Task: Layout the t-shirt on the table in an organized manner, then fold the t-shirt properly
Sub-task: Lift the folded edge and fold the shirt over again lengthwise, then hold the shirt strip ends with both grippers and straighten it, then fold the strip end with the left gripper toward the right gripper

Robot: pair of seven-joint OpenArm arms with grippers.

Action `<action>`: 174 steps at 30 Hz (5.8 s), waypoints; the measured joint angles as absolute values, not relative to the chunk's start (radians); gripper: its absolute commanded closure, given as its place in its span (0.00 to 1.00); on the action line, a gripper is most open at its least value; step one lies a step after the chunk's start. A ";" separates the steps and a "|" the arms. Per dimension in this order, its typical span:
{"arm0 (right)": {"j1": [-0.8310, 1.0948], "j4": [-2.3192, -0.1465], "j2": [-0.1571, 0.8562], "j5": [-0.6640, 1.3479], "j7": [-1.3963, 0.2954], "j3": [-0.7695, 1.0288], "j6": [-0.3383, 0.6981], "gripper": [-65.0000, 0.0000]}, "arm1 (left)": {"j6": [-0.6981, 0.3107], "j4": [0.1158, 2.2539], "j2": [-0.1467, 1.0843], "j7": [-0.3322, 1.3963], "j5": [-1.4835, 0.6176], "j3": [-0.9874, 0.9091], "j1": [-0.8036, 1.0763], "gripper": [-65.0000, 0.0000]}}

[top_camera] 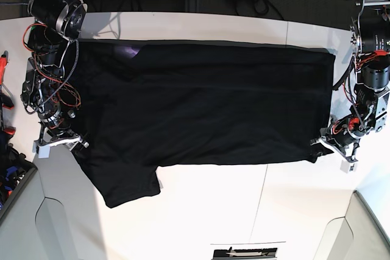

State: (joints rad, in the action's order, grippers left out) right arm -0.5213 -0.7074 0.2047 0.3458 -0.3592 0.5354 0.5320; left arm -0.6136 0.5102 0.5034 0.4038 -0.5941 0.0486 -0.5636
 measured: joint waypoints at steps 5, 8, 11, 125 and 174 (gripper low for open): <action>-0.550 -0.706 0.203 0.269 -0.368 0.535 0.533 1.00 | -0.681 0.510 0.501 0.445 -0.658 0.051 -0.569 1.00; -0.566 -0.705 0.205 0.268 -0.374 0.535 0.558 1.00 | -0.681 0.559 0.529 0.559 -0.833 0.053 -0.563 1.00; -0.572 -0.759 0.205 0.306 -0.448 0.534 0.559 1.00 | -0.680 0.690 0.586 0.737 -0.955 0.053 -0.567 1.00; 0.252 -1.900 0.221 0.494 -0.752 0.240 0.546 0.31 | -0.707 0.948 0.673 0.988 -1.323 0.046 -0.108 0.86; 0.247 -1.898 0.139 0.514 -0.741 0.543 0.526 0.31 | -0.693 1.540 0.403 0.838 -0.807 0.301 -0.135 0.39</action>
